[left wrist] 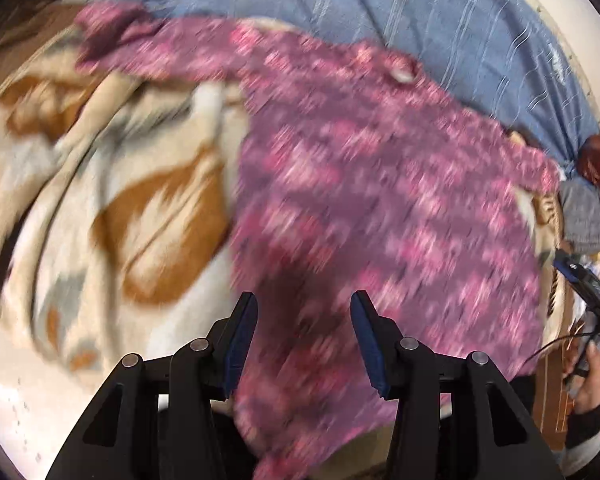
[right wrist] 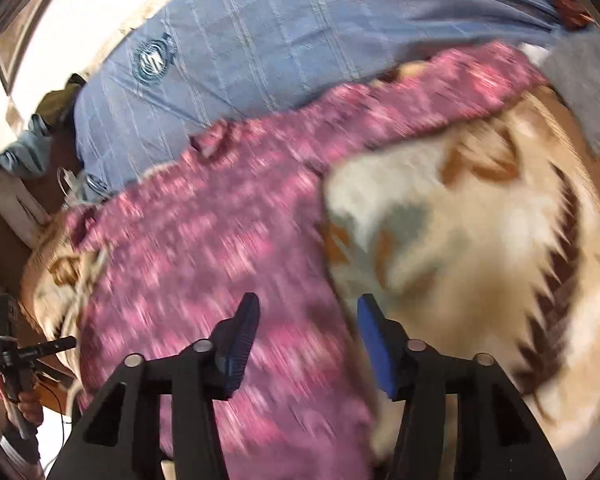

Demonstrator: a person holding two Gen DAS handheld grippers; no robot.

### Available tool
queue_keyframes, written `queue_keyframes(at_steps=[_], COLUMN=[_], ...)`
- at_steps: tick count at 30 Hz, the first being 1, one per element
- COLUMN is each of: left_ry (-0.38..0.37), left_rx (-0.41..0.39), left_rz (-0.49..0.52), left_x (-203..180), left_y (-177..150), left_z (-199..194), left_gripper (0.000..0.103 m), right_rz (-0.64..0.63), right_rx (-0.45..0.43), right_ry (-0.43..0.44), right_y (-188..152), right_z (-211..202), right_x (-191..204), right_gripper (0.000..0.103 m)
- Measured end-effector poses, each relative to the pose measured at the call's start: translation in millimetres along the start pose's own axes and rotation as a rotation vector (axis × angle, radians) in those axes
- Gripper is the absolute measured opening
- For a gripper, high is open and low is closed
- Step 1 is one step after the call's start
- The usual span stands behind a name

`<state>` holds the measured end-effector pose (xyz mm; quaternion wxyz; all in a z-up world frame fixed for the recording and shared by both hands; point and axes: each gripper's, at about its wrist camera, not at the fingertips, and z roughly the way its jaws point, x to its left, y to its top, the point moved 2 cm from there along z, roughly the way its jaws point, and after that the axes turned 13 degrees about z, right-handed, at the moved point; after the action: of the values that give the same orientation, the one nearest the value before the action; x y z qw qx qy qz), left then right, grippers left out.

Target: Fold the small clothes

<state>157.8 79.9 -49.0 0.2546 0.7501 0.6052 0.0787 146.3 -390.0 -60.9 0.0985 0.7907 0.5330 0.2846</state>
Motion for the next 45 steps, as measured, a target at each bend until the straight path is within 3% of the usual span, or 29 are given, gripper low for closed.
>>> queue_keyframes(at_steps=[4, 7, 9, 11, 13, 15, 18, 22, 26, 28, 32, 34, 40, 45], left_ry=[0.002, 0.078, 0.124, 0.086, 0.052, 0.046, 0.032, 0.038, 0.019, 0.003, 0.012, 0.029, 0.033, 0.036], left_rx=[0.033, 0.107, 0.059, 0.059, 0.001, -0.066, -0.144, -0.135, -0.125, -0.121, -0.149, -0.156, -0.185, -0.204], left_rz=[-0.018, -0.010, 0.058, 0.106, 0.144, 0.172, 0.165, 0.099, 0.051, 0.026, 0.011, 0.033, 0.028, -0.016], left_x=[-14.0, -14.1, -25.3, -37.2, -51.6, -64.5, -73.9, -69.1, -58.6, -53.5, -48.9, -50.8, -52.3, -40.5], left_y=[26.3, 30.2, 32.7, 36.3, 49.6, 70.6, 101.1, 136.5, 155.4, 156.7, 159.3, 158.0, 156.2, 156.7], left_z=[34.9, 77.8, 74.0, 71.1, 62.0, 58.9, 71.3, 115.2, 155.5, 166.8, 180.8, 179.2, 172.3, 162.7], left_gripper=[0.049, 0.048, 0.049, 0.047, 0.049, 0.049, 0.056, 0.055, 0.055, 0.055, 0.056, 0.056, 0.055, 0.055], right_rz=[-0.020, -0.020, -0.017, 0.028, 0.097, 0.209, 0.410, 0.571, 0.648, 0.693, 0.693, 0.652, 0.472, 0.295], right_rx=[-0.006, 0.075, 0.065, 0.055, -0.026, -0.139, -0.265, -0.357, -0.390, -0.410, -0.442, -0.448, -0.476, -0.443], right_ry=[0.010, -0.074, -0.050, -0.008, 0.027, -0.009, -0.075, -0.098, -0.082, -0.032, 0.008, 0.020, -0.060, -0.108], right_y=[19.4, 17.6, 22.0, 38.2, 67.0, 105.1, 158.8, 205.8, 235.1, 238.9, 247.8, 253.1, 253.5, 238.7], right_z=[47.5, 90.2, 88.9, 73.8, 49.4, 26.9, 10.0, 11.2, 36.2, 47.5, 51.5, 47.6, 14.7, 1.4], right_x=[21.9, 15.7, 9.4, -1.6, -25.6, -66.5, -140.6, -206.1, -237.7, -248.3, -256.4, -249.8, -194.2, -123.2], right_gripper=[0.048, 0.043, 0.042, 0.045, 0.047, 0.064, 0.066, 0.066, 0.066, 0.066, 0.060, 0.013, 0.012, 0.012])
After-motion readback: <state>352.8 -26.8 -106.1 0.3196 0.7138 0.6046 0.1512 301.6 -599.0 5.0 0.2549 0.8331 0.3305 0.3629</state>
